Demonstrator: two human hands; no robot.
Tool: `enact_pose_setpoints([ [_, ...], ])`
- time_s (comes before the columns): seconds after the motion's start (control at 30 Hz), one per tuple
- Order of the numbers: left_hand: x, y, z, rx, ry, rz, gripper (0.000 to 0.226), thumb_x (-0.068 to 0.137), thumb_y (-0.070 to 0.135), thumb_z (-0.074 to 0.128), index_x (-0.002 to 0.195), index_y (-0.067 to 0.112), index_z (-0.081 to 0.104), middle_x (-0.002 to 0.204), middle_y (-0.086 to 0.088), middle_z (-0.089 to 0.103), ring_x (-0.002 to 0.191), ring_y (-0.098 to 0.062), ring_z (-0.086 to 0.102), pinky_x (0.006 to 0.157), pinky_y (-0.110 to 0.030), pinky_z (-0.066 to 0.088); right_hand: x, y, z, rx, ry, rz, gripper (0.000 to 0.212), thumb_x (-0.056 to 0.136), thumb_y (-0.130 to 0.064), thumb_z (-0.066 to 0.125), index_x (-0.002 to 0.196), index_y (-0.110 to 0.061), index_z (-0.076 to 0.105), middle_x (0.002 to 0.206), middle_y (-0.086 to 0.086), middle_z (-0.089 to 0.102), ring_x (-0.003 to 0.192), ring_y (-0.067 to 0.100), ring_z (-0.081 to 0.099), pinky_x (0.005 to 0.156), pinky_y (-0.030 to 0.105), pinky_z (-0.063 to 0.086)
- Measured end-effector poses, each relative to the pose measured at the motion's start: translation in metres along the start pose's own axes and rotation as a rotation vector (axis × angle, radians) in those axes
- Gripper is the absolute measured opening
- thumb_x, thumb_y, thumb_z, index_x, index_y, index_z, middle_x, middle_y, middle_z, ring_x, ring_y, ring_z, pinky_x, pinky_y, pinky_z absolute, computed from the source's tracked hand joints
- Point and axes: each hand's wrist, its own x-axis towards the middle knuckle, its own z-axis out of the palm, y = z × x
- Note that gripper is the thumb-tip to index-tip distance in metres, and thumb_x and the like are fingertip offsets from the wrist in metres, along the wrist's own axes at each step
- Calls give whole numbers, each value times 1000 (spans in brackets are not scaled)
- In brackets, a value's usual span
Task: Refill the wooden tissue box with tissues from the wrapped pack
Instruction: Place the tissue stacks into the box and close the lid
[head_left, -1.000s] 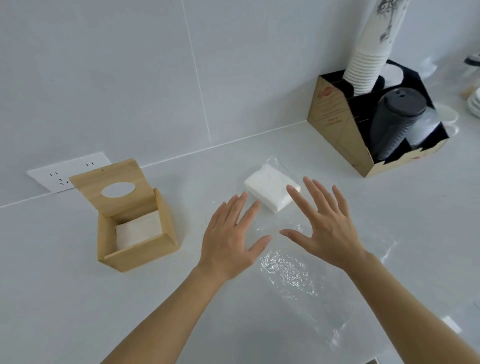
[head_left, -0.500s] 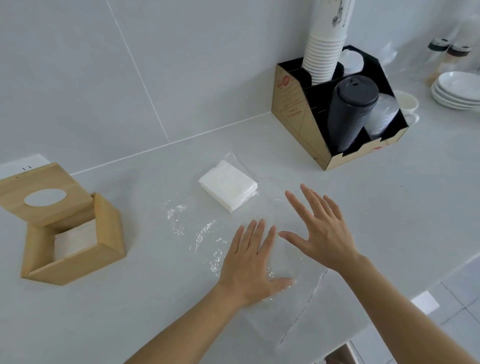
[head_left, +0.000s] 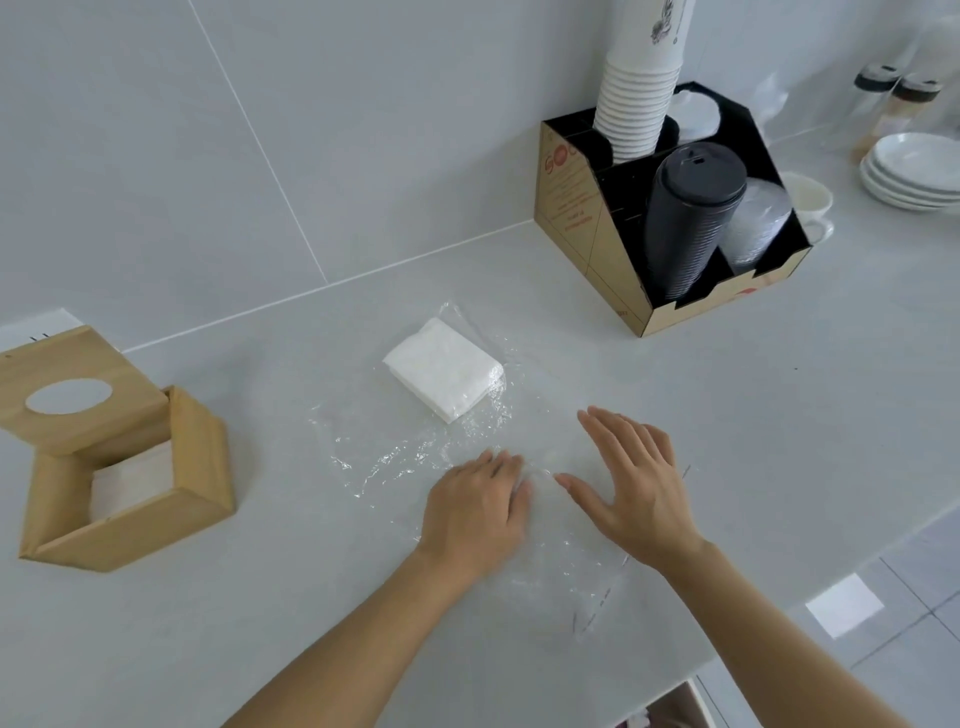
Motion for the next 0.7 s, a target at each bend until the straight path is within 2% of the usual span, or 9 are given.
enact_pose_setpoints([
  [0.1,14,-5,-4,-69,-126,-128,34,98,36,26,109,19,54,85,-6,68,80,-34,63,68,-35,44,-11,-1,3,18,139,-172,46,85,-38,59,119,-8,56,118,10,64,111,21,53,89,35,38],
  [0.2,23,-8,-9,-139,-115,-198,33,99,38,24,86,16,45,72,-11,63,72,-37,58,65,-36,39,-20,-3,10,-11,235,-295,32,80,-22,64,110,-12,55,116,6,57,104,23,55,84,34,38],
  [0.27,25,-8,-13,-220,-109,-240,35,99,39,24,81,15,43,70,-10,62,71,-36,56,66,-37,42,-22,-4,13,6,188,-332,22,75,-8,66,96,-10,59,103,6,59,88,26,58,77,33,39],
  [0.33,26,-8,-15,-249,-99,-247,35,99,40,24,84,16,45,71,-8,62,74,-34,58,68,-38,45,-19,-4,15,2,51,-353,16,68,2,68,81,-6,65,86,7,65,74,28,61,68,32,44],
  [0.43,21,-1,-17,-219,-60,-181,36,99,38,25,111,21,54,86,-4,67,85,-30,62,72,-35,45,-8,-10,15,8,-89,-289,14,66,3,70,76,-5,69,83,6,69,71,28,65,61,30,50],
  [0.5,18,5,-20,-192,5,-132,37,99,35,29,124,21,53,107,-1,68,99,-25,62,78,-32,45,2,-16,18,5,-133,-213,20,62,1,75,81,-4,72,93,12,72,81,30,70,65,31,54],
  [0.57,15,12,-26,-173,98,-61,36,98,29,37,125,15,56,119,-1,66,109,-22,61,82,-31,48,12,-23,23,-1,-237,-70,34,71,-7,75,104,-4,70,118,18,64,109,33,62,84,37,51],
  [0.63,13,16,-34,-175,149,-18,36,94,26,42,120,10,61,117,-4,68,108,-21,63,82,-31,51,21,-26,29,-8,-329,1,44,88,-18,59,131,-11,53,144,14,42,135,28,37,104,36,34],
  [0.7,12,16,-40,-188,154,-13,37,93,26,42,120,9,62,117,-5,68,111,-20,62,87,-31,49,29,-28,36,50,-334,9,48,92,-19,53,139,-15,44,151,10,30,141,25,26,110,31,22],
])
